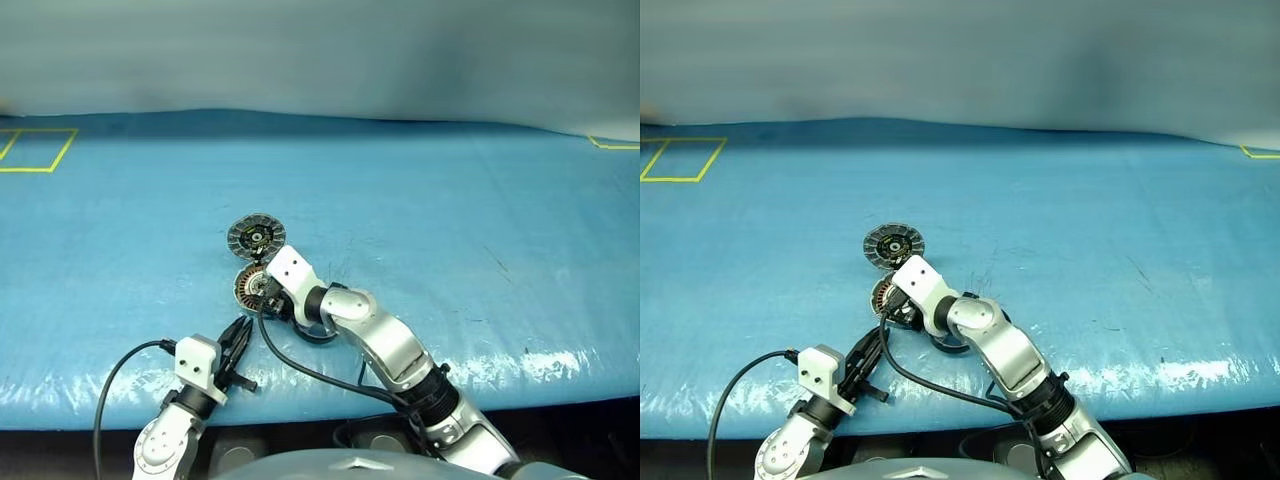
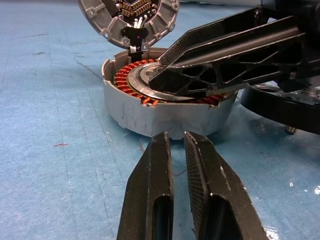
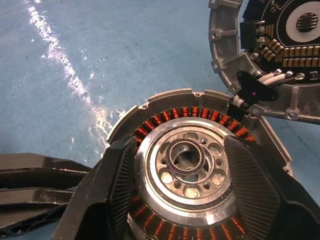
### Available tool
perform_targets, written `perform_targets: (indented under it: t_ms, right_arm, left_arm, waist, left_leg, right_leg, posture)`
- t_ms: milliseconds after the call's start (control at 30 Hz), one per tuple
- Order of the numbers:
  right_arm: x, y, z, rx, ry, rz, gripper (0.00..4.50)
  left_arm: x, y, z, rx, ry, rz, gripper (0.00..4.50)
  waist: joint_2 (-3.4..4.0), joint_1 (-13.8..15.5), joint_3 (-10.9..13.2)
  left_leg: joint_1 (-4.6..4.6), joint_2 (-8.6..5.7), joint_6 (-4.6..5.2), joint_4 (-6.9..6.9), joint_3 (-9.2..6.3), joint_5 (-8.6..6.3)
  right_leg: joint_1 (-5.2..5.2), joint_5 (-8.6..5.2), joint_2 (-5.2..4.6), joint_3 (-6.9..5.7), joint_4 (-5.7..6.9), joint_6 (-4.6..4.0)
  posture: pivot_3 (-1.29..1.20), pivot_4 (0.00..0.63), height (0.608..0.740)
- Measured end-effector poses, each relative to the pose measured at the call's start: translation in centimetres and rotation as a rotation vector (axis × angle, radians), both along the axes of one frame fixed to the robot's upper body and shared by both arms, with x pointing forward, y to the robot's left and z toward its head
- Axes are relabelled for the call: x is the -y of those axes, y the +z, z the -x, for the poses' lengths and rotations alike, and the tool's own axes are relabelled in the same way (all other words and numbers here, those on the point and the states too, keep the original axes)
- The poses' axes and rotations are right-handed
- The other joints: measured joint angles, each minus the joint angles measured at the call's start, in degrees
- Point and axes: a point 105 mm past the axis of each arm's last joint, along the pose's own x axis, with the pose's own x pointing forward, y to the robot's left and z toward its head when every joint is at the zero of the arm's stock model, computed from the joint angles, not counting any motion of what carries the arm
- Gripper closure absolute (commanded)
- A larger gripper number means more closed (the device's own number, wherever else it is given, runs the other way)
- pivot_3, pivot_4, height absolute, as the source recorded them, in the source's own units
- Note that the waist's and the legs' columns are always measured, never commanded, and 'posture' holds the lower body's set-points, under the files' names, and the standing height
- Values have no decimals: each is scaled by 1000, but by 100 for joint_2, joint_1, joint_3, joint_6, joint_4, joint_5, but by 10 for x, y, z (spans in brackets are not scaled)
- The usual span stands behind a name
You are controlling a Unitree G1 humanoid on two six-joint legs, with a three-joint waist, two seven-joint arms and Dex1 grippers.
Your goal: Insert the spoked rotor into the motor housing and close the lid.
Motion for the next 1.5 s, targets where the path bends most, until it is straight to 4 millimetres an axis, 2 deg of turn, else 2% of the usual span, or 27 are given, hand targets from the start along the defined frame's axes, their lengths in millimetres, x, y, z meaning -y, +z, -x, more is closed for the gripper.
perform_targets:
  t_ms: [133, 233, 467, 733, 1167, 1500]
  right_arm:
    - [10, 16, 3, 4, -12, -43, 1593]
    - [13, 35, 7, 22, -15, -99, 2168]
    - [12, 32, 4, 6, -63, -34, 4472]
    - [0, 21, 3, -14, -47, 30, 4472]
    - [1, 4, 1, -50, -42, 78, 4472]
    - [-5, 2, 2, -60, -16, 54, 4472]
  left_arm:
    - [0, 0, 0, 2, -2, 2, 4030]
    - [1, 0, -1, 4, -1, 3, 4030]
    - [0, 0, -1, 4, -2, 2, 4030]
    - [0, 0, 0, 4, -4, 1, 4030]
    - [-1, 0, 1, 0, 4, 1, 4030]
    - [-1, -1, 1, -1, 3, 1, 4030]
  waist:
    - [1, -1, 0]
    - [1, -12, 0]
    - [0, -16, 0]
    - [1, -18, 0]
    - [0, -22, 0]
    - [1, -24, 0]
  left_leg:
    - [-2, 0, 0, -3, -1, 0]
    - [-2, 0, 0, -2, -1, 0]
    - [-2, 0, 0, -1, -1, 0]
    - [-3, 0, 0, -1, -1, 0]
    - [-2, 0, 0, -1, -1, 0]
    - [-2, 0, 0, -1, -1, 0]
  right_leg:
    - [-2, 0, 0, -1, 1, 0]
    - [-2, 0, 0, -1, 1, 0]
    - [-3, 0, 0, -1, 3, 0]
    - [-3, 0, 0, -1, 1, 0]
    - [-2, 0, 0, -1, 2, 0]
    - [-3, 0, 0, -1, 2, 0]
  posture:
    - [0, 150, 740]
    - [0, 150, 740]
    - [0, 150, 740]
    - [0, 150, 740]
    - [0, 150, 740]
    - [0, 150, 740]
